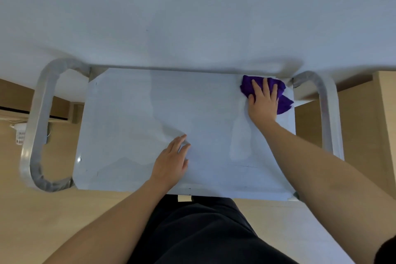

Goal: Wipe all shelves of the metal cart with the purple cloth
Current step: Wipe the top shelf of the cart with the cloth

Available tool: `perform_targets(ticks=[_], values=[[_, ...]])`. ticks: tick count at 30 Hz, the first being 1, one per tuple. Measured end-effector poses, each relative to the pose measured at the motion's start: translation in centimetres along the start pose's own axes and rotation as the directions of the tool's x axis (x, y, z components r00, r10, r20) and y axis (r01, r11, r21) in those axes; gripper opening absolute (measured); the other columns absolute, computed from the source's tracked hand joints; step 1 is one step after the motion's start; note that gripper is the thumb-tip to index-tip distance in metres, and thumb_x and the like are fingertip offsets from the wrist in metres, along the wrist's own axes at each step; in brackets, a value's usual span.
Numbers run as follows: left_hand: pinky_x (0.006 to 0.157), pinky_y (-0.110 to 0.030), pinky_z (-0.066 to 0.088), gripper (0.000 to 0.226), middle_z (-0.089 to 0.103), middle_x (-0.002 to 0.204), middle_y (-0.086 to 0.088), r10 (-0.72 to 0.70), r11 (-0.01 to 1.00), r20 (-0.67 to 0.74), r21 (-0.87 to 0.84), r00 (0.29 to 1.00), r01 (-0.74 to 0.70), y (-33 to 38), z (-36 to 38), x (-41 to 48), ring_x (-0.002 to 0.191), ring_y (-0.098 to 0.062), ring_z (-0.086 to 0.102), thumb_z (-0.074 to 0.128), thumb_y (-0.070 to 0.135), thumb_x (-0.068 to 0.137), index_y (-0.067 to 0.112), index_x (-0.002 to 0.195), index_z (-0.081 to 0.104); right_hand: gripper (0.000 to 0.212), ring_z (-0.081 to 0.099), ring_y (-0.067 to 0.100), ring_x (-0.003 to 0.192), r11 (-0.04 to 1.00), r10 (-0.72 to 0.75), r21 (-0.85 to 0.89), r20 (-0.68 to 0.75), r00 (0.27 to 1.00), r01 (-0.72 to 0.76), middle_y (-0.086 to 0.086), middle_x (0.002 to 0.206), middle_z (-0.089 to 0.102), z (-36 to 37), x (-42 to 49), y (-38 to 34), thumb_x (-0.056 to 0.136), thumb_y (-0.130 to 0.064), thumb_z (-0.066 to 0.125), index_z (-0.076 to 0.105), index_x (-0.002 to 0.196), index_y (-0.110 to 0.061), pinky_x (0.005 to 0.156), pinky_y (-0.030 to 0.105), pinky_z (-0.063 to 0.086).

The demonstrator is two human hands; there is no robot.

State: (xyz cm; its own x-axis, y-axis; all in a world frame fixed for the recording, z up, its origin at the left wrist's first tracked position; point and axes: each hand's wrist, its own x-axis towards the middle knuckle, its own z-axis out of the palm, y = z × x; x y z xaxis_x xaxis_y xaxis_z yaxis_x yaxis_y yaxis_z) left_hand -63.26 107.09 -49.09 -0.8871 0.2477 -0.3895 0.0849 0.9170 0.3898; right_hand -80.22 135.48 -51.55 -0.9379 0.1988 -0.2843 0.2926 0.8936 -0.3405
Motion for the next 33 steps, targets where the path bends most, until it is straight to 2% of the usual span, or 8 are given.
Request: perform_targets(ticks=[4,8,17,21,26,28,30,33], values=[[0.105,-0.034,0.039,0.043,0.029,0.156,0.000,-0.003,0.999,0.003,0.034,1.000,0.003,-3.3,-1.2,-1.0,0.143,-0.017,0.030,0.053,0.022,0.093,0.013,0.135,0.049,0.054,-0.002,0.037,0.150,0.987,0.158,0.011,-0.057,0.986,-0.158,0.004,0.164,0.008,1.6,-0.6,-3.7,0.101,-0.024,0.036,0.023,0.154,-0.029,0.120,0.058,0.006],[0.100,-0.038,0.043,0.040,0.038,0.152,-0.002,0.004,0.999,-0.018,0.035,1.000,-0.003,-6.7,-2.5,-2.0,0.138,-0.020,0.039,0.059,0.016,0.088,0.012,0.128,0.055,0.057,-0.007,0.039,0.149,0.954,0.301,0.035,-0.072,0.951,-0.299,0.003,0.165,0.002,3.3,-1.3,-7.6,0.101,-0.022,0.033,0.015,0.155,-0.031,0.119,0.058,0.003],[0.101,-0.039,0.044,0.036,0.039,0.150,-0.006,-0.058,0.996,-0.052,0.070,0.997,0.061,-14.4,-5.0,-4.5,0.140,-0.024,0.035,0.057,0.018,0.091,0.014,0.126,0.057,0.061,-0.006,0.037,0.150,0.966,0.258,0.037,-0.099,0.961,-0.255,0.001,0.165,0.002,8.4,-3.5,-18.1,0.100,-0.019,0.036,0.014,0.155,-0.032,0.120,0.056,0.003],[0.102,-0.040,0.044,0.037,0.039,0.150,-0.007,-0.101,0.992,-0.065,0.072,0.993,0.105,-18.0,-6.1,-6.2,0.140,-0.024,0.034,0.056,0.018,0.091,0.014,0.128,0.057,0.064,-0.004,0.037,0.150,0.994,0.105,-0.020,-0.075,0.992,-0.107,0.000,0.165,0.002,11.7,-5.5,-25.0,0.098,-0.019,0.040,0.015,0.155,-0.032,0.120,0.055,0.004],[0.105,-0.038,0.041,0.041,0.031,0.154,-0.003,-0.154,0.986,-0.066,0.058,0.986,0.158,-20.8,-6.2,-8.4,0.144,-0.021,0.027,0.051,0.020,0.093,0.017,0.134,0.051,0.069,-0.009,0.037,0.149,0.987,-0.118,-0.107,0.056,0.991,0.123,0.001,0.165,-0.003,15.5,-8.7,-32.6,0.096,-0.016,0.042,0.011,0.155,-0.032,0.119,0.055,-0.002],[0.106,-0.037,0.040,0.042,0.029,0.155,-0.003,-0.158,0.986,-0.070,0.041,0.985,0.161,-21.2,-6.0,-9.0,0.145,-0.020,0.025,0.050,0.020,0.094,0.017,0.136,0.049,0.067,-0.009,0.037,0.149,0.947,-0.266,-0.149,0.133,0.955,0.285,0.001,0.165,-0.001,16.6,-10.1,-34.5,0.097,-0.017,0.042,0.012,0.155,-0.031,0.120,0.055,-0.002],[0.107,-0.036,0.039,0.043,0.027,0.156,-0.002,-0.162,0.986,-0.073,0.039,0.984,0.165,-21.2,-5.7,-9.3,0.145,-0.019,0.023,0.049,0.021,0.094,0.018,0.137,0.047,0.064,-0.008,0.036,0.150,0.871,-0.425,-0.173,0.203,0.882,0.460,0.001,0.165,0.002,17.4,-11.8,-35.2,0.098,-0.018,0.043,0.015,0.155,-0.031,0.120,0.054,0.000],[0.108,-0.036,0.037,0.042,0.026,0.156,-0.003,-0.184,0.981,-0.068,0.042,0.981,0.187,-20.7,-5.7,-9.4,0.145,-0.019,0.021,0.049,0.023,0.095,0.019,0.138,0.046,0.065,-0.004,0.034,0.151,0.783,-0.547,-0.188,0.241,0.801,0.592,0.000,0.164,0.008,17.2,-13.3,-33.7,0.097,-0.017,0.048,0.018,0.153,-0.032,0.121,0.051,0.004]])
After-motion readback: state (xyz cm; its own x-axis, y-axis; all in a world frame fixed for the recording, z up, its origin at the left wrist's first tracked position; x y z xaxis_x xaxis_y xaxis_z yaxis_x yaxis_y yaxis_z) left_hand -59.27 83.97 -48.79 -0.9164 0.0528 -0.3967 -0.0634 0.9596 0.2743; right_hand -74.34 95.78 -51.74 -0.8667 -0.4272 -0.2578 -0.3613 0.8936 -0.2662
